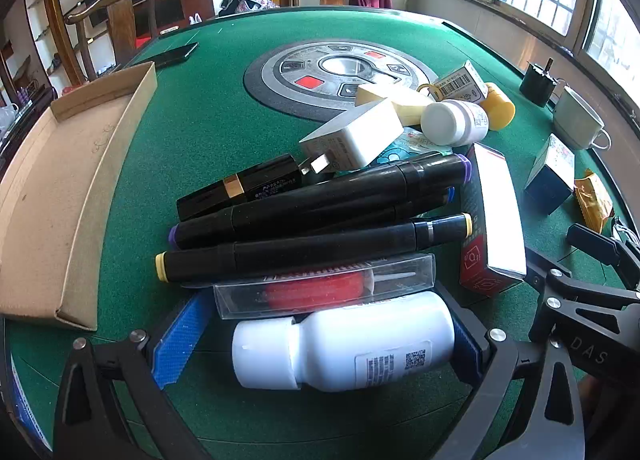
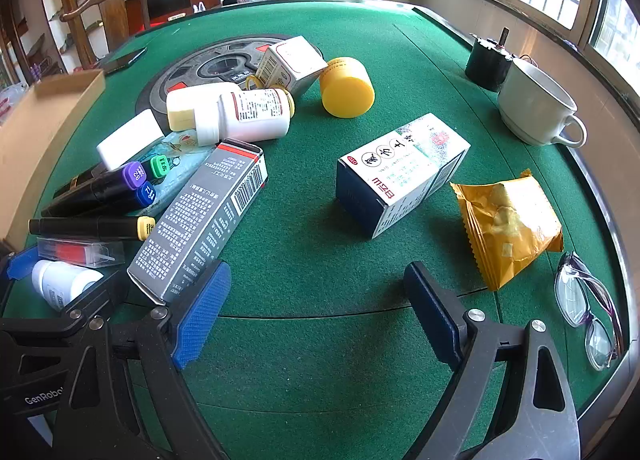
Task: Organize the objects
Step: 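Move the left tool toward the white bottle while the right tool approaches the grey box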
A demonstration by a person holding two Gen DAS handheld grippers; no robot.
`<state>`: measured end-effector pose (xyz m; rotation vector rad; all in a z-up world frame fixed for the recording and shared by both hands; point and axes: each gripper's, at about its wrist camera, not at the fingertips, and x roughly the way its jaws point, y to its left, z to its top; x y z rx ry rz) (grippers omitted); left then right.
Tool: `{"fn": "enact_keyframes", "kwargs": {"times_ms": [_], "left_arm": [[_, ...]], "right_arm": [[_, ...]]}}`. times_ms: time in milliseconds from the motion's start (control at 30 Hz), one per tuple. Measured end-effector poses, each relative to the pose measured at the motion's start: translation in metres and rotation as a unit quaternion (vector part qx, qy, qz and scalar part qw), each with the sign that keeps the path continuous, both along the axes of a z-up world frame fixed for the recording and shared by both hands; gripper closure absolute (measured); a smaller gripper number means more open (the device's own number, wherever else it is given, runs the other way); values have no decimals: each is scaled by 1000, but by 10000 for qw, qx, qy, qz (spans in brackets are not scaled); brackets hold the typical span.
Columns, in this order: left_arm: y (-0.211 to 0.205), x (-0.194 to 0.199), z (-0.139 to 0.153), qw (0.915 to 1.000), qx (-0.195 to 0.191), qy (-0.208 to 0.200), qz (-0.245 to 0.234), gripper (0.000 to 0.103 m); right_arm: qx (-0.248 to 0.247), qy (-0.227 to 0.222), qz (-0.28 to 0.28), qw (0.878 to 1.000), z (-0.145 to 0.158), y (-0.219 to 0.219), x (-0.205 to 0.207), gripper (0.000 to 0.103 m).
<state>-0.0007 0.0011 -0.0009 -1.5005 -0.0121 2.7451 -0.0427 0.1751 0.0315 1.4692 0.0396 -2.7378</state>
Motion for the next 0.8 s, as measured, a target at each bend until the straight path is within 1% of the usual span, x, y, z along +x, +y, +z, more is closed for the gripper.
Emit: {"fn": "enact_keyframes", "kwargs": {"times_ms": [67,133,200,367,567,700,767,800], "left_arm": [[0,0,0,10000,-9,-1,-3,0],[0,0,0,10000,-8,-2,-3,0],[1,0,0,10000,-6,-2,-2,0],[0,0,0,10000,-3,-2,-3,0],[0,0,0,10000,-3,-2,-3,0],[0,0,0,10000,-3,-5,-3,0],[0,0,0,10000,-4,-3,-3,0],[0,0,0,10000,-4,-2,-4,0]], "right_arm": [[5,-25,-47,10000,-1,3,0,10],[0,-69,-124,9999,-2,5,-1,4],[-6,-109,-206,9997,-3,8,-4,0],[22,-117,-191,9997,-4,10,-8,0],[20,-125,-37,9999,-4,10,-10,0],[2,-130,285,9995,-4,11,-14,0],[-178,-74,342,9992,-2,15,-12,1],[-372,81,323,9988,3,20,-7,3]]}}
